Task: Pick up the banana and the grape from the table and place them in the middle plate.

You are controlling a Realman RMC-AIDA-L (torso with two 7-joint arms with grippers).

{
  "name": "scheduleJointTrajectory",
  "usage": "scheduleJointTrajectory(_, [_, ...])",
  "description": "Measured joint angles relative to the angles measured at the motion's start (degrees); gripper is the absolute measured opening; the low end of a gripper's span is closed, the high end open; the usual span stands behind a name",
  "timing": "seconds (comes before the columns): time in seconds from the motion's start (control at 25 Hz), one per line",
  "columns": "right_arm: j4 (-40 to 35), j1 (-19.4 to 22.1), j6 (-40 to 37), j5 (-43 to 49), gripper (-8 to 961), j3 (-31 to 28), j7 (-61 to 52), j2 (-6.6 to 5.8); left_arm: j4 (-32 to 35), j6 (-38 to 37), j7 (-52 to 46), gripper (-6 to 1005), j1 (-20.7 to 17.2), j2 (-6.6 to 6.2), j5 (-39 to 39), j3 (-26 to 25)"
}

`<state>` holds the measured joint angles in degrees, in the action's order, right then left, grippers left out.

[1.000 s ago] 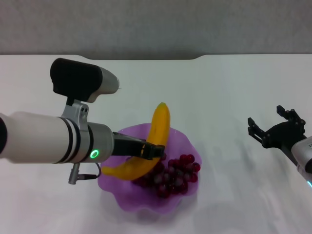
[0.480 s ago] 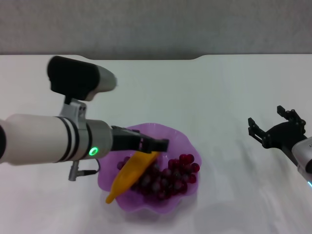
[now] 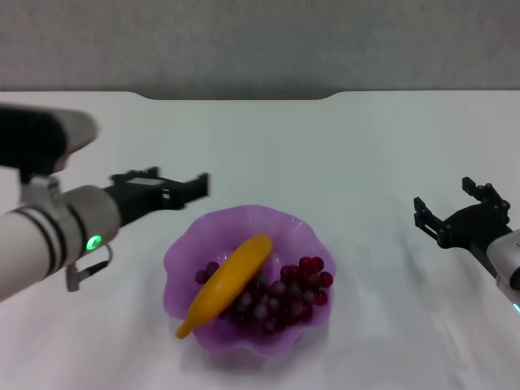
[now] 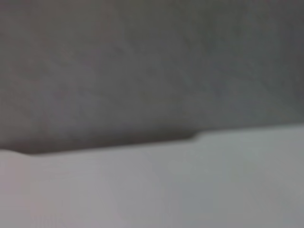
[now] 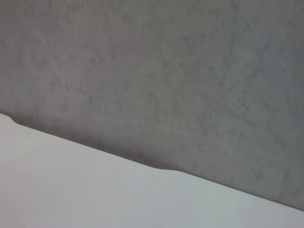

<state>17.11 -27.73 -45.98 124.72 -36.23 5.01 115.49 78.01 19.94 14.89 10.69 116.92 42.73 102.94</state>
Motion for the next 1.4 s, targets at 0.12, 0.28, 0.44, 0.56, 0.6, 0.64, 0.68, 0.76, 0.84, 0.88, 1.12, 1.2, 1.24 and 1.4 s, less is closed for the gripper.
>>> scheduleJointTrajectory(0.12, [0.0,0.1,0.0,0.0,868,0.0,0.0,0.0,-2.5,-7.7,0.1,878,-1.4,0.0,-0.1,1.3])
scheduleJointTrajectory(0.28, [-0.1,0.1,-0.1,0.0,868,0.0,0.0,0.0,-10.2,-24.5,-0.1,879,-2.9,-0.01,0.0,4.6])
scheduleJointTrajectory(0.44, [-0.1,0.1,-0.2,0.0,868,0.0,0.0,0.0,-19.6,-42.5,-1.0,880,-3.3,-0.01,0.0,9.7])
scheduleJointTrajectory(0.56, [-0.1,0.1,-0.3,0.0,868,0.0,0.0,0.0,-26.6,-54.9,-3.0,881,-2.9,0.08,0.1,13.4])
scheduleJointTrajectory(0.6, [-0.1,0.2,-0.5,0.0,868,0.0,0.0,0.02,-28.6,-58.3,-4.2,881,-2.8,0.11,0.1,14.4])
scheduleJointTrajectory(0.64, [-0.1,0.2,-0.8,0.0,868,0.1,0.0,0.05,-30.7,-62.0,-6.1,881,-2.6,0.12,0.1,15.4])
scheduleJointTrajectory(0.68, [-0.1,0.3,-1.1,0.0,868,0.1,0.0,0.07,-33.3,-65.1,-8.5,881,-2.2,0.13,0.0,16.3])
scheduleJointTrajectory(0.76, [-0.1,0.4,-1.7,-0.1,868,0.1,0.0,0.07,-38.8,-70.0,-13.3,882,-0.8,0.14,-0.1,17.1])
scheduleJointTrajectory(0.84, [0.2,0.4,-2.2,-0.2,868,-0.3,-0.1,0.09,-44.0,-73.0,-17.7,882,0.8,0.17,0.0,17.4])
scheduleJointTrajectory(0.88, [0.3,0.4,-2.4,-0.3,868,-0.5,-0.2,0.09,-47.3,-74.3,-20.5,882,2.0,0.2,0.0,17.4])
scheduleJointTrajectory(1.12, [0.0,1.0,-4.0,-0.5,868,-1.5,-0.7,0.05,-56.9,-77.7,-28.5,880,5.5,0.31,0.0,17.3])
scheduleJointTrajectory(1.2, [0.1,1.1,-4.3,-0.6,868,-2.1,-0.8,0.04,-58.3,-77.7,-28.7,879,6.1,0.36,0.1,17.1])
scheduleJointTrajectory(1.24, [0.2,1.1,-4.3,-0.6,868,-2.2,-0.9,0.02,-59.3,-77.6,-28.9,879,6.4,0.41,0.1,17.0])
scheduleJointTrajectory(1.4, [0.3,1.4,-5.3,-0.6,868,-2.7,-1.3,0.05,-62.3,-77.2,-29.6,878,7.9,0.61,1.6,17.0])
